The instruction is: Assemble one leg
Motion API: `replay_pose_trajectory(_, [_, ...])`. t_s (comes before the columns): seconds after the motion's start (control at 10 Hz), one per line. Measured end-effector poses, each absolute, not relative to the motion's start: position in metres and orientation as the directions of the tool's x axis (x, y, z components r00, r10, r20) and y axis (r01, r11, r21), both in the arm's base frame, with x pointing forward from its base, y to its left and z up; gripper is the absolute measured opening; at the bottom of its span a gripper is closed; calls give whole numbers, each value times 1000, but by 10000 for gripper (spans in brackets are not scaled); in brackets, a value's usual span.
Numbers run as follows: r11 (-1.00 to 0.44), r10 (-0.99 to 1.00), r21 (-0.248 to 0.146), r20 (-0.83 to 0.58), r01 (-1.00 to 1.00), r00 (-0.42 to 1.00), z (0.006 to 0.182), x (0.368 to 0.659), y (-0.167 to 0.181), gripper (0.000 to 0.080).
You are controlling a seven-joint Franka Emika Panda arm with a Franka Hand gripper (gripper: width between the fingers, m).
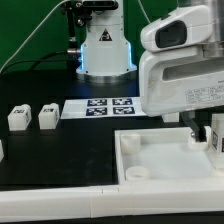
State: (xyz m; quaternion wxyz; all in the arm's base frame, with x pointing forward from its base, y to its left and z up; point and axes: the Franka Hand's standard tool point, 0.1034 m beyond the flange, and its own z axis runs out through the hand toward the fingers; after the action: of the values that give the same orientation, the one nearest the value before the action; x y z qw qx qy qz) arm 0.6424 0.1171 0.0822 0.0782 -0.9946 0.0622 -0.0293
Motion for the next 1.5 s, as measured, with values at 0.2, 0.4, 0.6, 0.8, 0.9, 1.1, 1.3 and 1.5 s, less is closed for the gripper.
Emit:
replay_pose_trajectory(0.2, [-971,-185,-163,39,-176,982,82,642,117,300])
replay_pose_trajectory(0.4, [-916,-373,-163,8,-367,928,82,643,114,301])
replay_pose_trajectory(0.6, [-812,-563,-165,-33,-560,826,81,643,110,301])
replay_pose_trajectory(0.8, [-577,-798,-157,-103,-802,594,79,641,104,301])
replay_pose_trajectory(0.9, [-439,-876,-166,-140,-883,462,78,639,101,301])
replay_pose_trajectory(1.1, [-137,-962,-154,-214,-979,168,77,633,101,301])
replay_pose_trajectory(1.3, [55,-966,-112,-256,-992,-25,77,628,108,300])
replay_pose_trajectory(1.5, [50,-967,-113,-254,-992,-20,77,627,109,300])
